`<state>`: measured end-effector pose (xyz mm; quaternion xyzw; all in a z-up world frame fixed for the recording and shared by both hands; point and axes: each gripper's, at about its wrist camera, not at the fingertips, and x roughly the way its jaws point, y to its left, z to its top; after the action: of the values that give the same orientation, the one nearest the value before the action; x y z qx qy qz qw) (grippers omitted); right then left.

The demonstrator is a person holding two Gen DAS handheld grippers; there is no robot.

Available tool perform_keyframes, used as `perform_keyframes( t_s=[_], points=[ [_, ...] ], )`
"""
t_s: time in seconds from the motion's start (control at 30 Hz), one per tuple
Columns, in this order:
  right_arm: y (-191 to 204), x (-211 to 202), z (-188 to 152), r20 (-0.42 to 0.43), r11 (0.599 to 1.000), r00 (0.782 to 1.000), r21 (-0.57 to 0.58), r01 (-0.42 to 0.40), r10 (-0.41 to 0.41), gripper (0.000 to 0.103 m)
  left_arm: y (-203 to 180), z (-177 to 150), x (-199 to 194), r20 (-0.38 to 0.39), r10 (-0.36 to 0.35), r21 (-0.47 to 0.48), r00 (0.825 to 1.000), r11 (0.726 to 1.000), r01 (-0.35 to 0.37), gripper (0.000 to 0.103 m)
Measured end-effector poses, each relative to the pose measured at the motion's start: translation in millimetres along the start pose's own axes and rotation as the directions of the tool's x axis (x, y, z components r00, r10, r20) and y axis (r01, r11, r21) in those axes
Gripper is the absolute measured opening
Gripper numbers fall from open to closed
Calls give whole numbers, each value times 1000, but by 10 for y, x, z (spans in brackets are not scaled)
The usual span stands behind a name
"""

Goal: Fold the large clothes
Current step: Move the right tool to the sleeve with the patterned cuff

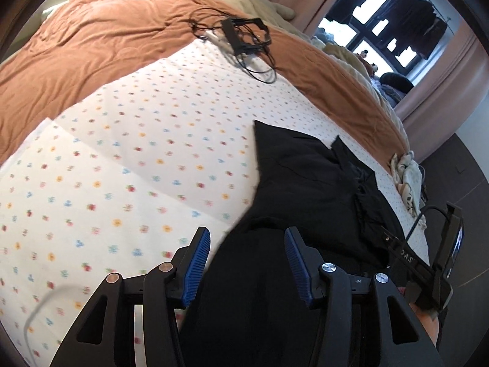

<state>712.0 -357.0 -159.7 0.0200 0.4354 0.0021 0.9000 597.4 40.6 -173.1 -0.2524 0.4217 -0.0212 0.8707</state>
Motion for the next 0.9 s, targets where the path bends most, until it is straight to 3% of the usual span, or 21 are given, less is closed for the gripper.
perform_keyframes(
  t_s=[0.3,0.37,0.43,0.47,0.5,0.6,0.77,0.9],
  points=[
    [245,469,-38,-62,993,994,-81,88,-93,84,448,61,-81,16,89,-36,996,995,-88,52],
    [151,466,-55,-69,998,996,-46,45,-48,59,454,69,-76,18,89,-46,996,995,-88,52],
    [44,362,-30,-52,1000,998,-4,-16,16,45,403,68,-57,16,81,-52,997,995,-80,52],
    [5,296,-4,-37,1000,999,9,-28,29,23,355,61,-42,16,75,-51,997,996,-74,52],
    [-51,222,25,-29,999,999,31,-44,45,12,298,52,-27,17,69,-49,997,996,-68,52],
    [-335,-13,80,10,984,995,150,-97,96,12,118,32,-32,44,67,-41,997,997,-66,52],
    [-891,-271,5,52,964,999,265,-23,10,12,-46,40,-76,65,45,-30,997,999,-43,52],
    [-1498,-344,-200,39,898,999,440,10,-30,15,-102,38,-77,79,65,9,995,998,-66,52]
  ],
)
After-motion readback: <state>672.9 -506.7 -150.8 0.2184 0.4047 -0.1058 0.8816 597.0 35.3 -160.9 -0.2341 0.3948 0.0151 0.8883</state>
